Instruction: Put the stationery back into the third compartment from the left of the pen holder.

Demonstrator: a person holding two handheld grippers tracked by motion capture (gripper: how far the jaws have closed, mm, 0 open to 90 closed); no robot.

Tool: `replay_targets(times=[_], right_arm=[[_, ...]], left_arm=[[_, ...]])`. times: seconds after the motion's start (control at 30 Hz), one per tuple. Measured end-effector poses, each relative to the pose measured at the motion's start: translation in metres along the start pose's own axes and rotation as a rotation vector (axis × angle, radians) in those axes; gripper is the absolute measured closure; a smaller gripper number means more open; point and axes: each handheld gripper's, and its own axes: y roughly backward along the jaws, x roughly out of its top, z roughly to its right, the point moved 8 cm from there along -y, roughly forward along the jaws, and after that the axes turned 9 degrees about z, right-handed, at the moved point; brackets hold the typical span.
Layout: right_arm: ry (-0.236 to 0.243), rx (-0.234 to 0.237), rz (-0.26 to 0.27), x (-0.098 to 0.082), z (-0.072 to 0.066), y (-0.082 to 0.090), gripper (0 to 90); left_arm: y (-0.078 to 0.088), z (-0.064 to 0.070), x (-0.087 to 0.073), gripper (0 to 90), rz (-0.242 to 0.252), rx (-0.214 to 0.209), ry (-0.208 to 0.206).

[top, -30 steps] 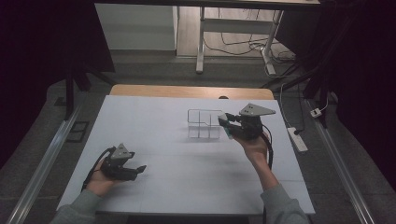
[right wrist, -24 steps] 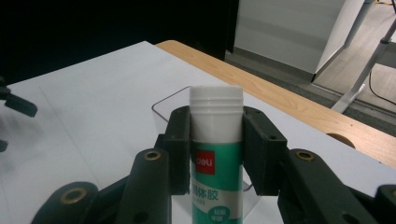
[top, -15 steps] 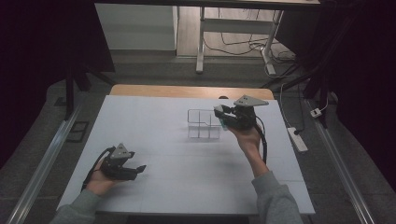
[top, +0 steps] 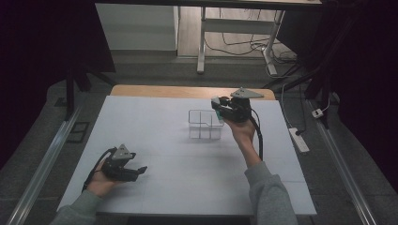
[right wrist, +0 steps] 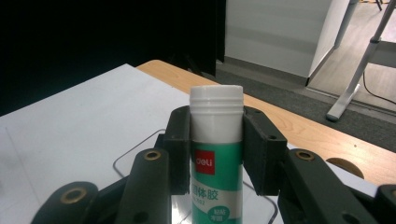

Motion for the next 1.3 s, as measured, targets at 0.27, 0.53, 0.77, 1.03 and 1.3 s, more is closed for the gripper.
replay_targets(times=[0.27,0.53,0.77,1.03,1.3], right_arm=[[-0.042,-0.009,0.003,-0.004,0.008,-0.009,64.1],[-0.051,-0.005,-0.005,-0.01,0.01,-0.017,63.8],[-0.078,0.006,-0.05,-0.02,0.011,-0.018,49.3],[-0.072,0.005,-0.077,-0.023,0.014,-0.008,45.8],[-0.054,0.038,-0.103,-0.027,0.009,0.002,45.0]], left_arm=[[0.0,0.0,0.0,27.1,-0.002,-0.001,0.0],[0.0,0.0,-0.001,27.0,-0.004,-0.002,-0.001],[0.0,-0.001,-0.001,26.9,-0.006,-0.002,-0.002],[-0.001,-0.001,-0.001,26.6,-0.009,0.0,-0.003],[0.0,-0.001,-0.001,26.6,-0.007,0.001,0.0]])
